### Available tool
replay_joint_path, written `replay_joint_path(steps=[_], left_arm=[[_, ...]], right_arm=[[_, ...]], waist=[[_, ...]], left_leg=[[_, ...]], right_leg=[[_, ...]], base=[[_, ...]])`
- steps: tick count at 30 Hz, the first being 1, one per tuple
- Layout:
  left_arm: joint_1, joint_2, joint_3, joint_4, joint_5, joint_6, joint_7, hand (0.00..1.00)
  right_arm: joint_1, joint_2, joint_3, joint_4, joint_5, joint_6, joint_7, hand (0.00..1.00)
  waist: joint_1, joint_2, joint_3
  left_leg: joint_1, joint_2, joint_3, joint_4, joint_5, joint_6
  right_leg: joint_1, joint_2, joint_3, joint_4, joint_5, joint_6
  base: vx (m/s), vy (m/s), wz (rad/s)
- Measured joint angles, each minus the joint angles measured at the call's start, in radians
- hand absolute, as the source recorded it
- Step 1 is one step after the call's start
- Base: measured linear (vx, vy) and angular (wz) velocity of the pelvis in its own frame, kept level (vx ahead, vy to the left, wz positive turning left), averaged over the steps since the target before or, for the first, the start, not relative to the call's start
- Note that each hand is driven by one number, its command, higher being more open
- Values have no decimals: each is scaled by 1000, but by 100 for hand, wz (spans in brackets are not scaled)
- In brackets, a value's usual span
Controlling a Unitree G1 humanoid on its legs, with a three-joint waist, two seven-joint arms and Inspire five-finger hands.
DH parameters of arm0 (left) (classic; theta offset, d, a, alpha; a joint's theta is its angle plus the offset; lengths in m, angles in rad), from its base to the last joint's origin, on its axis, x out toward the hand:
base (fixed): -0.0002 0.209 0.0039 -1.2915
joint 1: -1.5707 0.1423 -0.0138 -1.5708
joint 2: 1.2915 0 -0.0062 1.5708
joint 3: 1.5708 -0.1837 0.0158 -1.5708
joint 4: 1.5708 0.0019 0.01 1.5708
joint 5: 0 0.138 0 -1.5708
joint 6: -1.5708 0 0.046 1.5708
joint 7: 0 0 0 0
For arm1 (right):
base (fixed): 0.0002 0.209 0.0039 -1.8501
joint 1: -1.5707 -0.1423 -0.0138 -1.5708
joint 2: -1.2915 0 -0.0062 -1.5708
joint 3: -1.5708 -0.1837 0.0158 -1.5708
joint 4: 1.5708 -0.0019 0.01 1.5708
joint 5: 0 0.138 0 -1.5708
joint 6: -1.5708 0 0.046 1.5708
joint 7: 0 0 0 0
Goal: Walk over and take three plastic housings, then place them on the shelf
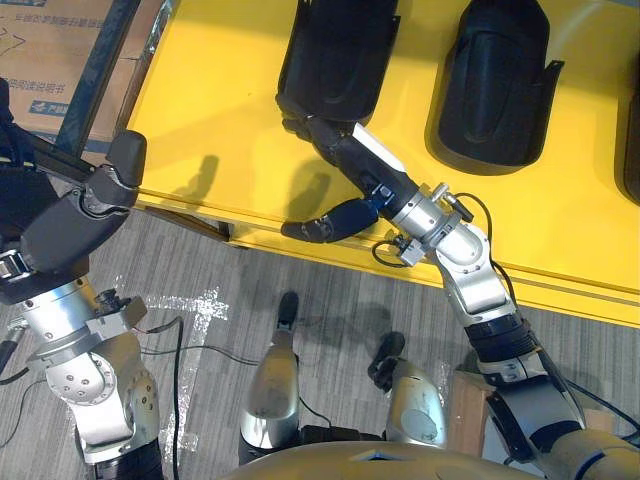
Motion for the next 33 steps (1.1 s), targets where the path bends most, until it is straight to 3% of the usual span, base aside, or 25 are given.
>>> replay_joint_path(steps=[3,7,12,15,17,23,28,33], left_arm=[[0,0,-1,-4,1,11,-21,100],[0,4,-14,-10,3,52,-77,100],[3,16,-29,-10,52,108,-99,100],[33,39,-36,-6,172,134,-103,100],[50,56,-54,6,248,160,-113,100],[71,91,-151,137,525,265,-145,100],[53,209,-205,243,669,357,-175,100],[-48,342,-207,351,721,443,-202,100]], right_arm=[[13,-25,35,-20,88,9,59,100],[124,-25,-1,-160,223,31,54,100],[333,24,-203,-294,359,30,13,100],[448,43,-353,-334,388,31,-18,100],[503,59,-431,-345,413,31,-30,100],[615,62,-588,-394,432,54,-33,100],[625,47,-597,-394,432,99,-23,100],[626,-1,-590,-393,432,117,6,100]], waist=[[-2,0,0],[-2,-4,-6],[-18,-31,-90],[-61,-34,-140],[-87,-27,-173],[-165,41,-241],[-188,67,-257],[-191,81,-266]], left_leg=[[8,0,1,-1,0,0],[42,0,7,-12,0,0],[77,2,74,-24,-16,6],[118,0,127,-25,-38,9],[142,1,156,-27,-51,10],[185,21,226,-29,-78,-1],[197,35,245,-29,-82,-7],[197,33,246,-28,-82,-8]], right_leg=[[6,0,2,1,1,1],[37,4,14,-13,4,6],[48,16,72,-66,36,17],[80,25,117,-119,64,26],[90,31,141,-138,71,29],[108,61,202,-187,93,31],[106,76,218,-187,92,28],[102,74,222,-185,91,27]], base=[[0,0,0],[-5,-7,-3],[3,-6,-35],[20,28,-46],[28,13,-48],[37,-11,-34],[20,-25,-11],[0,0,0]])
